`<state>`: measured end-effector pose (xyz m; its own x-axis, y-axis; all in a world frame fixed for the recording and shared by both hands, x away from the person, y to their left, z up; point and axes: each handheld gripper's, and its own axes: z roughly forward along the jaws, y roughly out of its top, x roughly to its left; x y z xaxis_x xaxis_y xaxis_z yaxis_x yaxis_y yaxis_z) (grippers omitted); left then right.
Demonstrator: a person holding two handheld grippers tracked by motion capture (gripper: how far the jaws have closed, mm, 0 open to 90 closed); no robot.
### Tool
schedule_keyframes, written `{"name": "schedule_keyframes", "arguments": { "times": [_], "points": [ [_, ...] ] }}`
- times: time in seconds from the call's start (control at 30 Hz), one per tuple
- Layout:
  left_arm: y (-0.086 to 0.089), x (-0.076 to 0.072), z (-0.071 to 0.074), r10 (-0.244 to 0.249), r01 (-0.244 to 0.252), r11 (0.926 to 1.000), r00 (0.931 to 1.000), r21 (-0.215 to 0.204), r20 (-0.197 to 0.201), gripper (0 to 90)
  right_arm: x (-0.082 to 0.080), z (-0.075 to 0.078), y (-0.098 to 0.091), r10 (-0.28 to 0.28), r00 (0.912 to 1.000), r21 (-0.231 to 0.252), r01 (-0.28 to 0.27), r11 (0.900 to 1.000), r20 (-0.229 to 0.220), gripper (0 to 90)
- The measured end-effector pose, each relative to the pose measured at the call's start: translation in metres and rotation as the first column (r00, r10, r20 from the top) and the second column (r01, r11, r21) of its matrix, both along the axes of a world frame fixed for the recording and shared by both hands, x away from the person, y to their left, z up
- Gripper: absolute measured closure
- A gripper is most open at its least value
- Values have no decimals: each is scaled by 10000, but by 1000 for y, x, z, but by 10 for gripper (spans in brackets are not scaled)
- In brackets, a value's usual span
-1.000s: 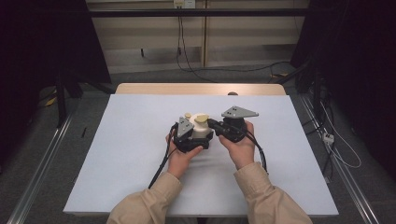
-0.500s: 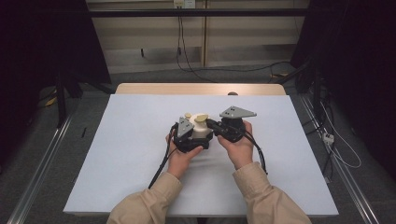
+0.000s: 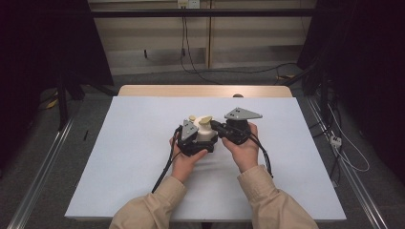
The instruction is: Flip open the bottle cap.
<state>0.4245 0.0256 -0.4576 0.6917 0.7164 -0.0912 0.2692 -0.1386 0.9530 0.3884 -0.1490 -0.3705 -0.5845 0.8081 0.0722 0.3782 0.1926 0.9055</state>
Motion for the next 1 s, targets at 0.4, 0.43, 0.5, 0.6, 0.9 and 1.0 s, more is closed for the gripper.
{"name": "schedule_keyframes", "arguments": {
  "times": [0.4, 0.43, 0.5, 0.6, 0.9, 1.0],
  "points": [
    [0, 0, 0, 5, -5, 10000, 10000, -3, -6, 54, 1, 4, 2, 24, 10000, -1, -24, 10000, 81, 900],
    [0, 0, 0, 3, -3, 10000, 10000, 0, -5, 54, 1, 4, 2, 25, 10000, -8, -25, 10000, 70, 900],
    [0, 0, 0, 2, -2, 10000, 10000, 3, -5, 54, 1, 4, 3, 42, 10000, -13, -42, 10000, 82, 900],
    [0, 0, 0, 4, -4, 10000, 10000, 4, -10, 54, 2, 4, 3, 59, 9999, -13, -59, 10000, 82, 900],
    [0, 0, 0, 3, -3, 10000, 10000, -3, -18, 54, 3, 4, 3, 35, 10000, -43, -35, 10000, 69, 900],
    [0, 0, 0, 5, -5, 10000, 10000, -2, -19, 54, 3, 4, 3, 27, 10000, -8, -27, 10000, 52, 900]
  ]
}}
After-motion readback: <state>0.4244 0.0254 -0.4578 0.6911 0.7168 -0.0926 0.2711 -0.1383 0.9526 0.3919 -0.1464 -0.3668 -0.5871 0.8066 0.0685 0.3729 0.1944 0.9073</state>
